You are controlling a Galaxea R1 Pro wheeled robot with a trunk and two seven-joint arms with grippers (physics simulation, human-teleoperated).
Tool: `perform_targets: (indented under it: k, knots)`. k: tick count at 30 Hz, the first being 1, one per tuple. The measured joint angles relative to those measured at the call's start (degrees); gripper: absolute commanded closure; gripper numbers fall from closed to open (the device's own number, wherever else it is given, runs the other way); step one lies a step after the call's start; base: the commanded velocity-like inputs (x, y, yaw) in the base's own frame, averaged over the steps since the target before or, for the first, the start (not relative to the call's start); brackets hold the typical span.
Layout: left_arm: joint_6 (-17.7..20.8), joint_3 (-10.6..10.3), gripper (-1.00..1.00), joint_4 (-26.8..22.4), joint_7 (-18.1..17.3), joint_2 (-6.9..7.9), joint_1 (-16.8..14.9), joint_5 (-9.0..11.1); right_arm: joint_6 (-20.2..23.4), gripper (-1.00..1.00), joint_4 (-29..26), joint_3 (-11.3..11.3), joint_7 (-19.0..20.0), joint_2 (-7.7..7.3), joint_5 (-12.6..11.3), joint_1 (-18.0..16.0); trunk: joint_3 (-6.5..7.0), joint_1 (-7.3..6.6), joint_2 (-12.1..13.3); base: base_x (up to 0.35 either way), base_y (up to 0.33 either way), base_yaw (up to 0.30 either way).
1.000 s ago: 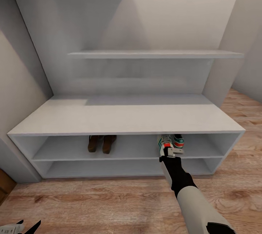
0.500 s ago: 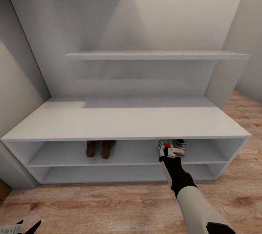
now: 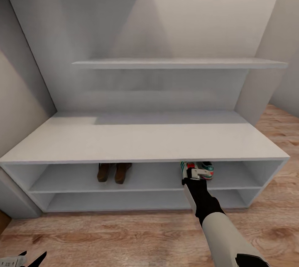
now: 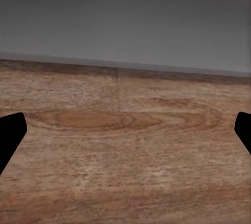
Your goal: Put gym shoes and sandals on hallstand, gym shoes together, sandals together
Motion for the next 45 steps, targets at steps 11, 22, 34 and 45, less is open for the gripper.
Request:
perform_targets:
  k: [11, 22, 34, 45]
  knots:
    - [0.03, 0.0, -1.0, 0.0, 0.0, 0.0, 0.0, 0.0, 0.0, 1.0, 0.07, 0.0, 0.01, 0.0, -0.01, 0.0, 0.0, 0.0, 0.0, 0.063, 0.0, 0.0]
    - [0.08, 0.0, -1.0, 0.0, 0.0, 0.0, 0.0, -0.04, 0.0, 1.0, 0.12, 0.05, 0.04, 0.0, -0.01, 0.0, 0.0, -0.01, 0.0, 0.013, 0.0, 0.0]
    - [0.09, 0.0, -1.0, 0.0, 0.0, 0.0, 0.0, -0.05, 0.0, 1.0, 0.12, 0.08, 0.06, 0.0, -0.01, 0.0, 0.0, 0.0, 0.0, 0.009, 0.0, 0.0]
    - [0.09, 0.0, -1.0, 0.0, 0.02, 0.0, 0.0, -0.01, 0.0, 1.0, 0.03, 0.07, 0.05, 0.0, 0.0, 0.0, 0.0, 0.0, 0.0, 0.028, 0.0, 0.0]
